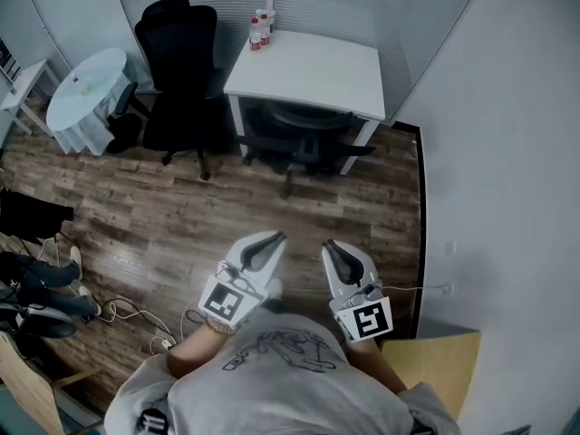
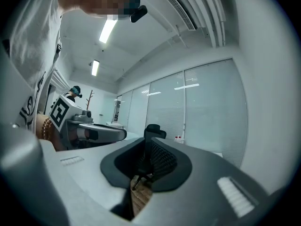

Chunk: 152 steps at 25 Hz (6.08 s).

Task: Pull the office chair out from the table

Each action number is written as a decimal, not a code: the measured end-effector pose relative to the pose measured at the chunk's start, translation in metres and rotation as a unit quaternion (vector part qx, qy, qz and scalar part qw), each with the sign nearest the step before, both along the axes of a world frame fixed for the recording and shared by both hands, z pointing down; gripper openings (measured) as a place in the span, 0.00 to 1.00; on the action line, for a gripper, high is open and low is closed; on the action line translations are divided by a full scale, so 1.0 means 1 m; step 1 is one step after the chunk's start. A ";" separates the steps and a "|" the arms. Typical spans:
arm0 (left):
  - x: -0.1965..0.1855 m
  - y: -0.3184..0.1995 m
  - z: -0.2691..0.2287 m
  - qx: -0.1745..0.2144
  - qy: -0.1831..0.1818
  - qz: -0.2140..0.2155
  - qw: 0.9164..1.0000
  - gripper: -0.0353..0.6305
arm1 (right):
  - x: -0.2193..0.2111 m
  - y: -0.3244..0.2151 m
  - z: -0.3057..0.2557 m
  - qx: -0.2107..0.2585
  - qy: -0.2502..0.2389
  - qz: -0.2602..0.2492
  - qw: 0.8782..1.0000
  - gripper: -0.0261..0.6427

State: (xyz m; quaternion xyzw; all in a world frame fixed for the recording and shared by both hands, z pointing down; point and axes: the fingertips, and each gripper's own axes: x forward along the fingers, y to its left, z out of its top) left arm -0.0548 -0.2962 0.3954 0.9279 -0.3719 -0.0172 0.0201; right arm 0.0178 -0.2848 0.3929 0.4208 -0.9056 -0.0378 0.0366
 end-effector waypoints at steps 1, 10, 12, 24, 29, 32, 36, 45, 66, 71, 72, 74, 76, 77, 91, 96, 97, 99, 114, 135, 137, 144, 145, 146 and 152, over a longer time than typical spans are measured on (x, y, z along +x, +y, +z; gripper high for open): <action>-0.001 -0.011 0.002 0.001 -0.006 0.003 1.000 0.08 | -0.003 -0.012 -0.001 0.003 -0.002 0.001 1.000 0.10; -0.003 -0.106 0.029 0.044 -0.100 0.028 0.994 0.12 | -0.006 -0.100 0.017 0.014 0.075 -0.001 0.997 0.14; -0.003 -0.128 0.039 0.054 -0.139 0.035 0.988 0.13 | -0.003 -0.121 0.025 0.015 0.101 -0.003 0.995 0.15; -0.005 -0.227 0.116 0.076 -0.339 0.081 0.934 0.18 | 0.006 -0.222 0.098 0.003 0.248 -0.035 0.968 0.17; 0.005 -0.262 0.149 0.081 -0.396 0.096 0.909 0.19 | 0.016 -0.255 0.142 -0.003 0.328 -0.052 0.943 0.19; 0.007 -0.282 0.171 0.081 -0.432 0.106 0.892 0.21 | 0.016 -0.271 0.162 -0.010 0.359 -0.068 0.931 0.20; 0.005 -0.299 0.196 0.079 -0.470 0.120 0.871 0.22 | 0.015 -0.292 0.182 -0.013 0.399 -0.083 0.913 0.20; 0.011 -0.333 0.247 0.042 -0.524 0.150 0.837 0.28 | 0.023 -0.336 0.234 -0.029 0.487 -0.114 0.866 0.21; 0.014 -0.374 0.320 -0.004 -0.606 0.185 0.773 0.21 | 0.063 -0.390 0.329 -0.096 0.593 -0.149 0.786 0.21; 0.012 -0.371 0.322 -0.005 -0.605 0.193 0.773 0.19 | 0.063 -0.387 0.328 -0.091 0.606 -0.153 0.776 0.19; 0.012 -0.370 0.322 -0.006 -0.605 0.194 0.772 0.19 | 0.064 -0.387 0.330 -0.094 0.607 -0.152 0.775 0.19; 0.011 -0.369 0.323 -0.010 -0.604 0.199 0.771 0.19 | 0.064 -0.387 0.332 -0.103 0.607 -0.152 0.774 0.19; 0.010 -0.367 0.323 -0.015 -0.602 0.205 0.772 0.19 | 0.063 -0.386 0.334 -0.109 0.606 -0.150 0.773 0.19; 0.010 -0.366 0.323 -0.017 -0.601 0.207 0.772 0.19 | 0.063 -0.385 0.334 -0.112 0.606 -0.149 0.773 0.19; -0.008 -0.351 0.324 -0.029 -0.609 0.214 0.763 0.18 | 0.044 -0.363 0.329 -0.125 0.598 -0.150 0.777 0.18; -0.013 -0.344 0.326 -0.037 -0.611 0.197 0.766 0.18 | 0.039 -0.355 0.331 -0.130 0.596 -0.144 0.779 0.18; -0.012 -0.343 0.326 -0.038 -0.612 0.196 0.765 0.18 | 0.039 -0.354 0.331 -0.132 0.596 -0.142 0.780 0.18; -0.013 -0.341 0.326 -0.039 -0.615 0.198 0.762 0.18 | 0.039 -0.352 0.331 -0.133 0.596 -0.138 0.780 0.19; -0.002 -0.303 0.327 -0.039 -0.619 0.207 0.757 0.18 | 0.051 -0.315 0.331 -0.140 0.596 -0.138 0.778 0.19; 0.009 -0.187 0.329 -0.054 -0.631 0.215 0.743 0.18 | 0.063 -0.203 0.332 -0.140 0.596 -0.152 0.776 0.19; 0.008 -0.173 0.330 -0.055 -0.634 0.214 0.741 0.18 | 0.061 -0.187 0.333 -0.141 0.595 -0.154 0.776 0.19; 0.012 -0.121 0.330 -0.058 -0.634 0.216 0.740 0.18 | 0.064 -0.138 0.333 -0.142 0.592 -0.157 0.778 0.19; 0.013 -0.114 0.329 -0.059 -0.634 0.217 0.740 0.18 | 0.065 -0.131 0.333 -0.141 0.592 -0.156 0.778 0.19; 0.014 -0.107 0.329 -0.059 -0.634 0.217 0.740 0.18 | 0.066 -0.124 0.333 -0.142 0.593 -0.155 0.778 0.19; 0.022 -0.060 0.326 -0.062 -0.640 0.210 0.737 0.18 | 0.075 -0.078 0.329 -0.138 0.593 -0.155 0.778 0.19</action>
